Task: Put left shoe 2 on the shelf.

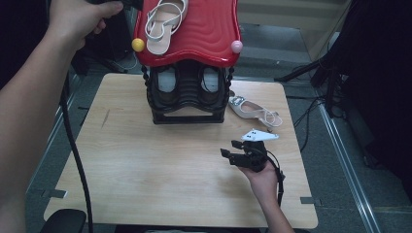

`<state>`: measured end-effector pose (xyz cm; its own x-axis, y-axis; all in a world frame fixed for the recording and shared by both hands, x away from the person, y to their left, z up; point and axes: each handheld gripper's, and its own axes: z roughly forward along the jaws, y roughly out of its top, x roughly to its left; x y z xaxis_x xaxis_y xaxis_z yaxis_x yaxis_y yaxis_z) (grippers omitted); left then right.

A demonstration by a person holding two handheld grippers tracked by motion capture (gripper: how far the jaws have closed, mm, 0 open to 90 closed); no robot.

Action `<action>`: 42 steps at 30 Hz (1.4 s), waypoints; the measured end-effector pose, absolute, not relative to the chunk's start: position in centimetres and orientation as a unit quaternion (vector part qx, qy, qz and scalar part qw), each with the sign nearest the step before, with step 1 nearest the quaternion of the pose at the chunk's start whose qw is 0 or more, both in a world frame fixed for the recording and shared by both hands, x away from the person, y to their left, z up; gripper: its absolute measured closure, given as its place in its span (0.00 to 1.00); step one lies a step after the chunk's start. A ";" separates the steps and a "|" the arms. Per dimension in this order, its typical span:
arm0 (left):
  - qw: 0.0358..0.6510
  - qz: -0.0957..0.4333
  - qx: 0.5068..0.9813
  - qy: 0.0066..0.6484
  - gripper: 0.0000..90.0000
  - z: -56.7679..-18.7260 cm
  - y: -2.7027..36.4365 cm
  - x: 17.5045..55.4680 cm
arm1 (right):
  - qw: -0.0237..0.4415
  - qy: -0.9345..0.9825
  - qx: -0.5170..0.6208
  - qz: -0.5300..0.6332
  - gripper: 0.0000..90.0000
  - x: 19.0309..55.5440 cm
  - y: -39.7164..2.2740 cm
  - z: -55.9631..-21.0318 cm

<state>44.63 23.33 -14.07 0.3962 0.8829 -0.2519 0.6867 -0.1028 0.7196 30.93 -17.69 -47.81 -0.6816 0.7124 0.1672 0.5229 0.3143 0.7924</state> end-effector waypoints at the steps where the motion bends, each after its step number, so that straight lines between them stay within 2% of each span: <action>1: 0.403 0.122 0.732 0.536 0.60 -14.2 23.6 44.5 | 0.107 0.804 0.384 0.442 0.49 30.9 -17.7 -47.8; 13: 0.401 0.111 0.726 0.547 0.60 -16.9 26.7 43.6 | 0.110 0.810 0.373 0.439 0.50 31.1 -17.7 -47.9; 17: 0.400 0.110 0.724 0.551 0.60 -17.9 27.5 43.4 | 0.098 0.811 0.373 0.439 0.48 31.2 -17.7 -47.9; 22: 0.397 0.107 0.726 0.552 0.60 -19.4 28.1 43.1 | 0.108 0.810 0.374 0.438 0.46 31.3 -17.7 -47.8; 42: 0.386 0.099 0.733 0.552 0.59 -27.1 29.4 41.9 | 0.126 0.804 0.380 0.439 0.58 31.5 -17.9 -47.4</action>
<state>41.86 29.37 -27.06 0.3707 0.8851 -0.2814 0.7330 -0.0927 0.6739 31.51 -17.89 -47.44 -0.6793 0.7219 0.1320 0.5009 0.3247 0.8023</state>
